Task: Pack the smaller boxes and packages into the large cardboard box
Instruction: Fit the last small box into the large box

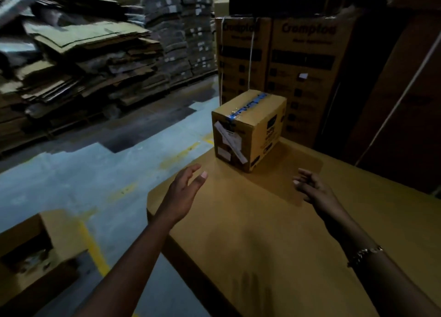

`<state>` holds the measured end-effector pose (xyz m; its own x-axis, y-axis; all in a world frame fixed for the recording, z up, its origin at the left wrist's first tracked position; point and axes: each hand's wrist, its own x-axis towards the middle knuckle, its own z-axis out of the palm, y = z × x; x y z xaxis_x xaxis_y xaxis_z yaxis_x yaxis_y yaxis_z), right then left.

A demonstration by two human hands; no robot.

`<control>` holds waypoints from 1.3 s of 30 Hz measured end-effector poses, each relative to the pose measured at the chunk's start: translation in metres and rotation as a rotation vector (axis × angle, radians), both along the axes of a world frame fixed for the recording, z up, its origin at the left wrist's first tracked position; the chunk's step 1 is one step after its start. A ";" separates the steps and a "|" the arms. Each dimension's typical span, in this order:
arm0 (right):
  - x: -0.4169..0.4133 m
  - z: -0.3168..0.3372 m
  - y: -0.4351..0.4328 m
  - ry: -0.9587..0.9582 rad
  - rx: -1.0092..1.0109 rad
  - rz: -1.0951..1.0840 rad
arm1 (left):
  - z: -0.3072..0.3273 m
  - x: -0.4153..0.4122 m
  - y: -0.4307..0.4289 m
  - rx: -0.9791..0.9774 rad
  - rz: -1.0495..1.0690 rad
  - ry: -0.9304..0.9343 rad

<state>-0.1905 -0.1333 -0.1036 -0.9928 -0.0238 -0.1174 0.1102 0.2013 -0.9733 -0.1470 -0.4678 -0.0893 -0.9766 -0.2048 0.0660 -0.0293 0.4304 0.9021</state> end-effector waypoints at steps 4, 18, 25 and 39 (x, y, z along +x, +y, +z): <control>-0.048 0.005 -0.040 -0.034 -0.036 -0.005 | 0.002 -0.061 -0.031 0.039 -0.004 -0.018; -0.212 0.019 -0.125 -0.162 -0.084 -0.310 | 0.012 -0.358 -0.060 0.285 -0.244 -0.187; -0.245 0.019 -0.147 -0.209 0.022 -0.252 | -0.014 -0.410 -0.052 0.338 -0.340 -0.437; -0.072 0.003 -0.027 -0.216 0.010 -0.606 | -0.027 -0.254 0.074 0.282 -0.652 -0.355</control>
